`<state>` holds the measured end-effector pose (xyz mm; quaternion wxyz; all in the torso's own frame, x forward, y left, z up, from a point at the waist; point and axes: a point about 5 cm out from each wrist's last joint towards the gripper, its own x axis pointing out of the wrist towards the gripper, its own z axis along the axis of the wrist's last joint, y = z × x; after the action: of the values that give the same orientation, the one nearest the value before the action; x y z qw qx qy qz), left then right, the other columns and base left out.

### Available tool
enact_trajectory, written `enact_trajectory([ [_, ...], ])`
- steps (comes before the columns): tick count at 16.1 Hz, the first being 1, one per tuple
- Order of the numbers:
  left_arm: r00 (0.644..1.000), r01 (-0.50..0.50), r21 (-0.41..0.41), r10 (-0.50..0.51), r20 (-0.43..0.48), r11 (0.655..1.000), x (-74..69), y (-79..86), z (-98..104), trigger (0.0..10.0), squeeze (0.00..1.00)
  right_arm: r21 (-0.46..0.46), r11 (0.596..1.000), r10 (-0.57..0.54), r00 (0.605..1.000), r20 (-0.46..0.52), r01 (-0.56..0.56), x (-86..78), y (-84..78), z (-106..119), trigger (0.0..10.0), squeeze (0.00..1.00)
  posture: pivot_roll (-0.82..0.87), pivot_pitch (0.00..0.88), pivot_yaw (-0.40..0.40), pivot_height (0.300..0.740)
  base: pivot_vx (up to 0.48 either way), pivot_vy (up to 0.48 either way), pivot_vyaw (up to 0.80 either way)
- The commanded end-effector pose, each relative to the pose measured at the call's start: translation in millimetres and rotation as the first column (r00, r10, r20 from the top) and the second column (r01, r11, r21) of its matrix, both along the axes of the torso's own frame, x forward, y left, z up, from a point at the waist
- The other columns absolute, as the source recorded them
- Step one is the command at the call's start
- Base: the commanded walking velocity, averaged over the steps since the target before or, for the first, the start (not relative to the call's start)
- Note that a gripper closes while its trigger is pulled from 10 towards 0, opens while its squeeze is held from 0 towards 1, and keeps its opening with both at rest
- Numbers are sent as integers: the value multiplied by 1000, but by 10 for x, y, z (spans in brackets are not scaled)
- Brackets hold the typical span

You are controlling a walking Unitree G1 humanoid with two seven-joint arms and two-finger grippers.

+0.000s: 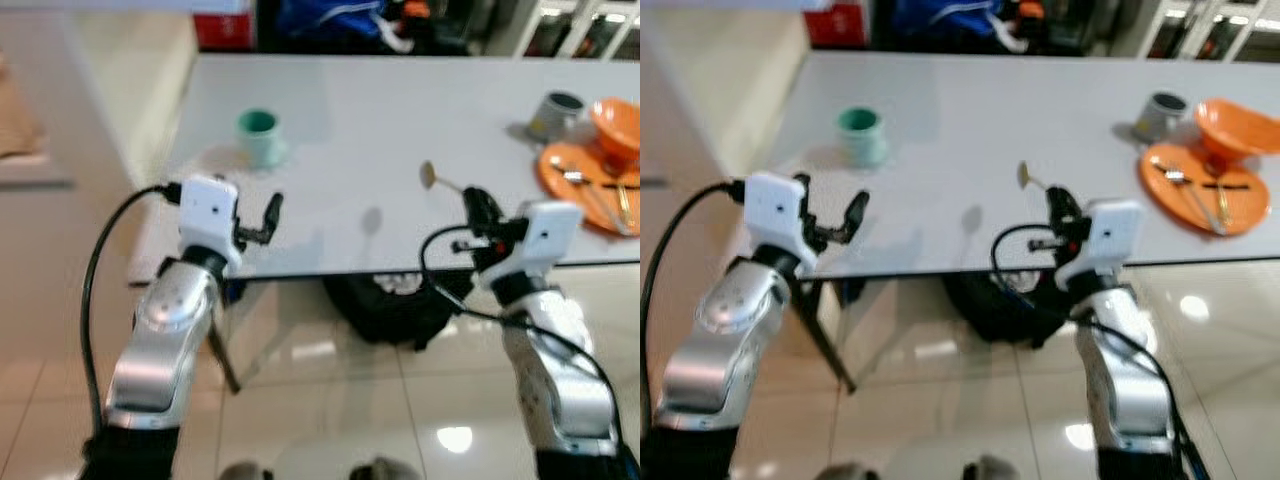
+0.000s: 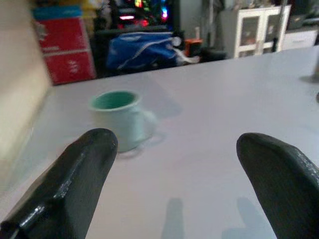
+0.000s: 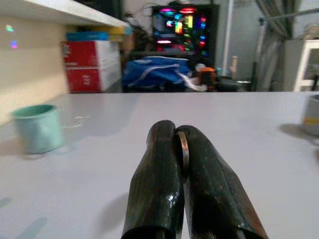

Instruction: Setting the table

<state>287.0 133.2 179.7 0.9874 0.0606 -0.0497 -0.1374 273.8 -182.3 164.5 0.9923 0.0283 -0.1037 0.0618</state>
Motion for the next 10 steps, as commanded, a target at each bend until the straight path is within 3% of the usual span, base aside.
enact_trajectory([
  [1,1000,-3,11,3,12,1000,-6,19,35,10000,0,35,999,-1,999,32,-1,13,-9,70,10000,0,56,90,-47,740,356,0,0],
  [3,1000,-6,15,6,13,1000,-25,32,41,10000,0,196,980,10,999,41,-18,15,-32,93,10000,0,60,97,-50,740,352,0,0],
  [5,1000,-10,19,10,9,1000,-48,47,33,10000,0,193,981,7,999,47,-16,-14,-52,100,10000,0,60,105,-46,740,352,0,0],
  [7,1000,-11,19,11,10,1000,-66,42,34,10000,0,124,992,9,998,63,-17,-37,-54,107,10000,0,60,120,-41,740,328,0,0],
  [8,1000,-15,24,15,7,1000,-79,35,40,10000,0,23,999,31,996,82,-33,-51,-35,118,10000,0,62,132,-42,740,0,0,0],
  [10,1000,-2,27,2,6,1000,-121,32,44,10000,0,-58,998,38,994,106,-31,-79,-27,134,10000,0,65,155,-41,740,0,0,0],
])
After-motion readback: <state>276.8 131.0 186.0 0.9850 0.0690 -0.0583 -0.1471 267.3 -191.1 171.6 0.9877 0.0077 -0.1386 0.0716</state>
